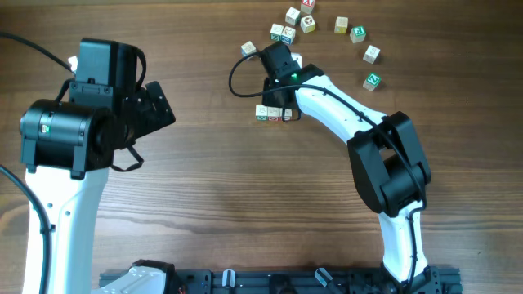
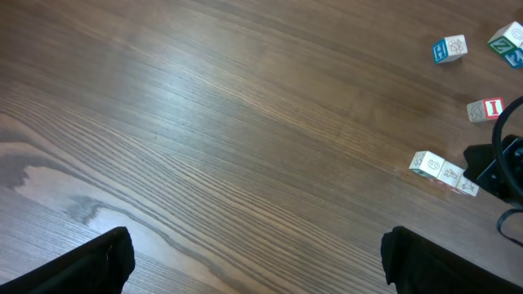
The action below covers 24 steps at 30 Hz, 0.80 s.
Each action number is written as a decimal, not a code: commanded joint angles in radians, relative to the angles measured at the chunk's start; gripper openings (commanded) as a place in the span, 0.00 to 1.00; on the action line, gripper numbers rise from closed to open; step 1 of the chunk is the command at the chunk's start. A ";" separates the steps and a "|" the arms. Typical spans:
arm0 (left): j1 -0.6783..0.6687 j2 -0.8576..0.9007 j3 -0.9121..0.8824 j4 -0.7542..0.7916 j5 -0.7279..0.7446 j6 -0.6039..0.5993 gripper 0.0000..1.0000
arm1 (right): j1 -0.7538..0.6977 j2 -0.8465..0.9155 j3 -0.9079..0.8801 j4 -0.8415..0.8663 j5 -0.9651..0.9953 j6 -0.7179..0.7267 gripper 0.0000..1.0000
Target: Form a horizontal line
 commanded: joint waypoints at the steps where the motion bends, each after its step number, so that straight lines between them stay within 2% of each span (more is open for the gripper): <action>1: 0.006 0.000 0.003 0.002 -0.012 -0.010 1.00 | -0.014 -0.021 0.005 -0.005 0.146 0.059 0.05; 4: 0.006 0.000 0.003 0.002 -0.012 -0.010 1.00 | -0.050 -0.023 0.008 -0.086 0.180 0.176 0.05; 7: 0.006 0.000 0.003 0.002 -0.012 -0.010 1.00 | -0.077 -0.023 0.008 -0.174 0.121 0.226 0.05; 14: 0.006 0.000 0.003 0.002 -0.012 -0.010 1.00 | -0.038 -0.023 0.006 -0.280 -0.071 0.170 0.05; 24: 0.006 0.000 0.003 0.002 -0.012 -0.010 1.00 | -0.034 -0.023 0.006 -0.255 -0.069 0.168 0.05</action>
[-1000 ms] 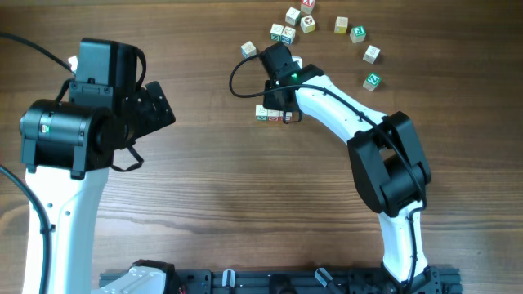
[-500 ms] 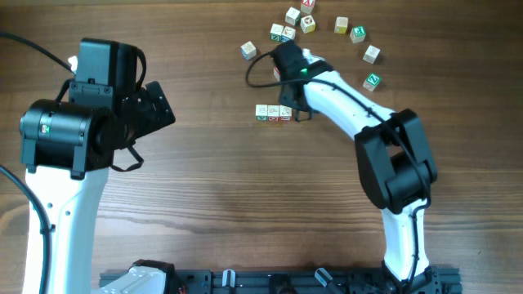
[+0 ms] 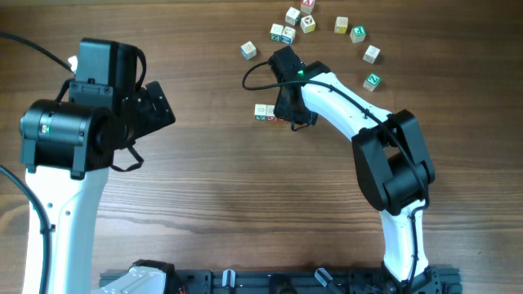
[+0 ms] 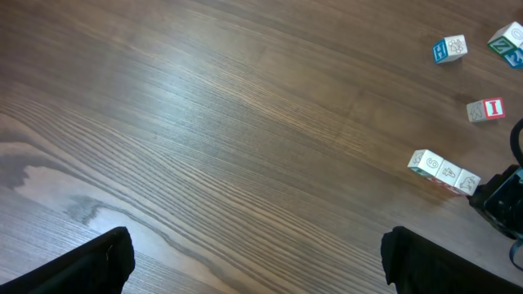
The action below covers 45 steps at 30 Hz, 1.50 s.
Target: Form a horizontal line
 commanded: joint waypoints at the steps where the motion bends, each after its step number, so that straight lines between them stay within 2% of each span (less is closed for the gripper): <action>1: 0.006 0.000 0.003 0.002 -0.012 -0.010 1.00 | -0.002 -0.023 0.006 0.005 -0.008 -0.007 0.05; 6: 0.006 0.000 0.003 0.002 -0.012 -0.010 1.00 | -0.002 -0.023 0.005 0.019 0.053 -0.007 0.04; 16: 0.006 0.000 0.003 0.002 -0.012 -0.010 1.00 | -0.002 -0.023 0.005 0.047 0.053 -0.055 0.05; 22: 0.006 0.000 0.003 0.002 -0.012 -0.010 1.00 | -0.008 -0.027 0.005 -0.027 0.217 0.046 0.05; 26: 0.006 0.000 0.003 0.002 -0.012 -0.010 1.00 | -0.050 -0.113 0.022 -0.053 0.269 0.031 0.05; 29: 0.006 0.000 0.003 0.002 -0.012 -0.010 1.00 | -0.075 -0.268 0.023 -0.089 0.288 -0.051 0.05; 33: 0.006 0.000 0.003 0.002 -0.012 -0.010 1.00 | -0.074 -0.475 0.023 -0.137 0.302 -0.053 0.05; 34: 0.006 0.000 0.003 0.002 -0.012 -0.010 1.00 | -0.074 -0.536 0.023 -0.147 0.301 -0.052 0.13; 35: 0.006 0.000 0.003 0.002 -0.012 -0.010 1.00 | -0.074 -0.586 0.023 -0.155 0.299 -0.053 0.42; 36: 0.006 0.000 0.003 0.002 -0.012 -0.010 1.00 | -0.074 -0.631 0.023 -0.167 0.299 -0.056 0.58; 37: 0.006 0.000 0.003 0.002 -0.012 -0.010 1.00 | -0.075 -0.690 0.023 -0.185 0.304 -0.057 0.90; 40: 0.006 0.000 0.003 0.002 -0.012 -0.010 1.00 | -0.074 -0.834 0.023 -0.207 0.302 -0.055 0.99; 45: 0.006 0.000 0.003 0.002 -0.012 -0.010 1.00 | -0.074 -0.977 0.023 -0.208 0.299 -0.053 1.00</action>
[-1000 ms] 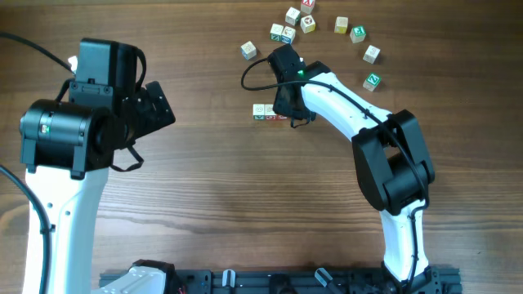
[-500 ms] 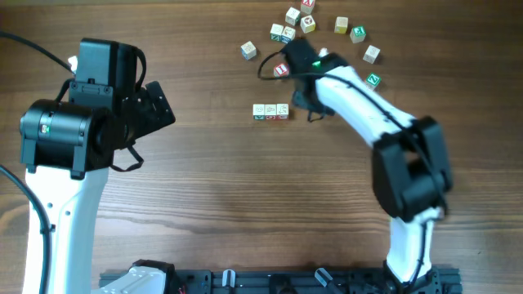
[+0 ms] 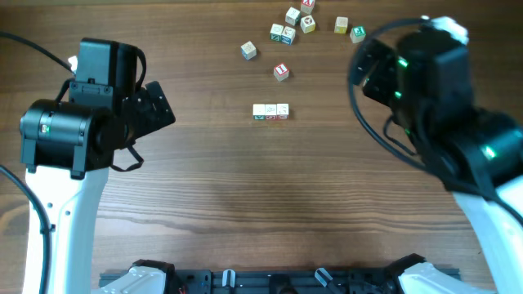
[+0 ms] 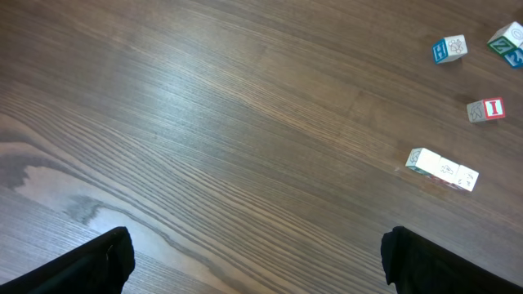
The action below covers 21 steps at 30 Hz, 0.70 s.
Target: Form a horizontal line
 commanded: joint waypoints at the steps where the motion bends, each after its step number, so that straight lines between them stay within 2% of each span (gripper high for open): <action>1: 0.006 0.000 0.003 0.002 -0.012 -0.010 1.00 | 0.003 -0.041 0.011 -0.004 0.016 0.000 0.99; 4: 0.006 0.000 0.003 0.002 -0.012 -0.010 1.00 | 0.003 -0.038 0.011 -0.019 0.020 -0.003 0.99; 7: 0.006 0.000 0.003 0.002 -0.012 -0.010 1.00 | 0.003 -0.045 0.011 -0.028 0.124 -0.003 1.00; 14: 0.006 0.000 0.003 0.002 -0.012 -0.010 1.00 | 0.002 -0.144 0.006 -0.009 0.224 -0.012 1.00; 17: 0.006 0.000 0.003 0.002 -0.012 -0.010 1.00 | -0.036 -0.196 -0.040 0.086 0.176 -0.156 1.00; 21: 0.006 0.000 0.003 0.002 -0.012 -0.010 1.00 | -0.174 -0.336 -0.207 0.258 -0.009 -0.346 1.00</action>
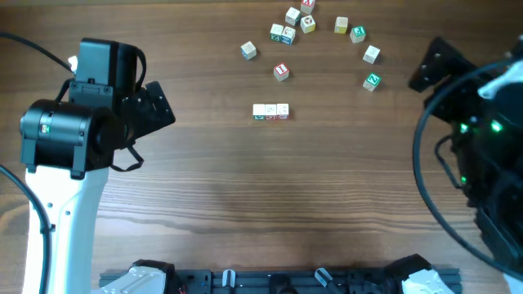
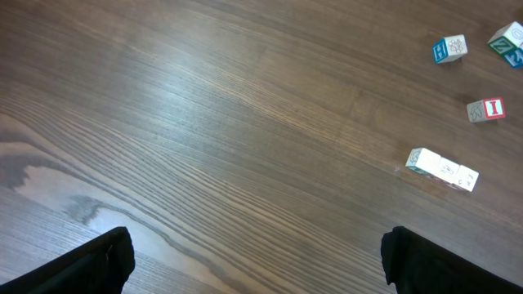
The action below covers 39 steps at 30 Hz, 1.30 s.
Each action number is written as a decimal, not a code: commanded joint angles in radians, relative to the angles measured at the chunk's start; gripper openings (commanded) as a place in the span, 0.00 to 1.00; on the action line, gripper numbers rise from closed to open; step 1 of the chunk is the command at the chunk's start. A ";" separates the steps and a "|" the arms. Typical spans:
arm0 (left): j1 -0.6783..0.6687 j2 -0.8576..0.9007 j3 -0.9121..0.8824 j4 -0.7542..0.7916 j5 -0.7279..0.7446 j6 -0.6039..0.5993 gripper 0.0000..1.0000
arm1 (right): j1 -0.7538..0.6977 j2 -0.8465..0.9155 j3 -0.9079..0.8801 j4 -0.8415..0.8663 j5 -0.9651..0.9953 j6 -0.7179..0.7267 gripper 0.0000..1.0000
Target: Form a horizontal line
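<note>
A short row of three white picture blocks [image 1: 270, 111] lies side by side, running left to right, at the middle of the table's far half; the left wrist view shows the row [image 2: 442, 170] at its right. My left gripper [image 2: 257, 263] hangs open over bare wood, well left of the row, its dark fingertips [image 2: 91, 263] wide apart. My right arm [image 1: 470, 131] is at the table's right edge, far from the row. Its gripper end [image 1: 435, 63] is a dark shape whose jaws I cannot make out.
Several loose blocks lie behind the row: one with a red letter [image 1: 281, 72], one further left [image 1: 248, 51], a cluster at the far edge [image 1: 292, 24], and green-marked ones to the right [image 1: 372, 81]. The left arm's body [image 1: 69, 131] fills the left side.
The right arm has moved from above the far right blocks to the table's right edge, uncovering two blocks there. The row and the left gripper are unchanged.
At first the right gripper was down at the right end of a slightly slanted row of blocks. Then it was still at that end. Later it was up and away to the right, leaving a straight row of three. Now it is at the table's edge.
</note>
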 commanded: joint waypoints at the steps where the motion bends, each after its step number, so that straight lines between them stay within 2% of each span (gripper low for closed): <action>1: 0.006 0.000 0.003 0.002 -0.012 -0.010 1.00 | -0.122 -0.145 -0.185 0.142 -0.194 -0.192 0.99; 5: 0.006 0.000 0.003 0.002 -0.012 -0.010 1.00 | -0.229 -0.366 -0.480 0.417 -0.371 -0.195 1.00; 9: 0.006 0.000 0.003 0.002 -0.012 -0.010 1.00 | -0.286 -0.632 -0.801 0.662 -0.410 -0.193 1.00; 12: 0.006 0.000 0.003 0.002 -0.012 -0.010 1.00 | -0.286 -0.792 -0.991 0.770 -0.410 -0.156 1.00; 17: 0.006 0.000 0.003 0.002 -0.012 -0.010 1.00 | -0.304 -0.906 -1.175 0.908 -0.437 -0.082 1.00; 24: 0.006 0.000 0.003 0.002 -0.012 -0.010 1.00 | -0.394 -1.014 -1.389 1.118 -0.547 -0.061 1.00; 32: 0.006 0.000 0.003 0.002 -0.012 -0.010 1.00 | -0.418 -1.014 -1.553 1.216 -0.555 -0.022 1.00; 36: 0.006 0.000 0.003 0.002 -0.012 -0.010 1.00 | -0.418 -1.014 -1.553 1.189 -0.579 -0.135 1.00; 39: 0.006 0.000 0.003 0.002 -0.012 -0.010 1.00 | -0.418 -1.014 -1.553 1.103 -0.581 -0.222 1.00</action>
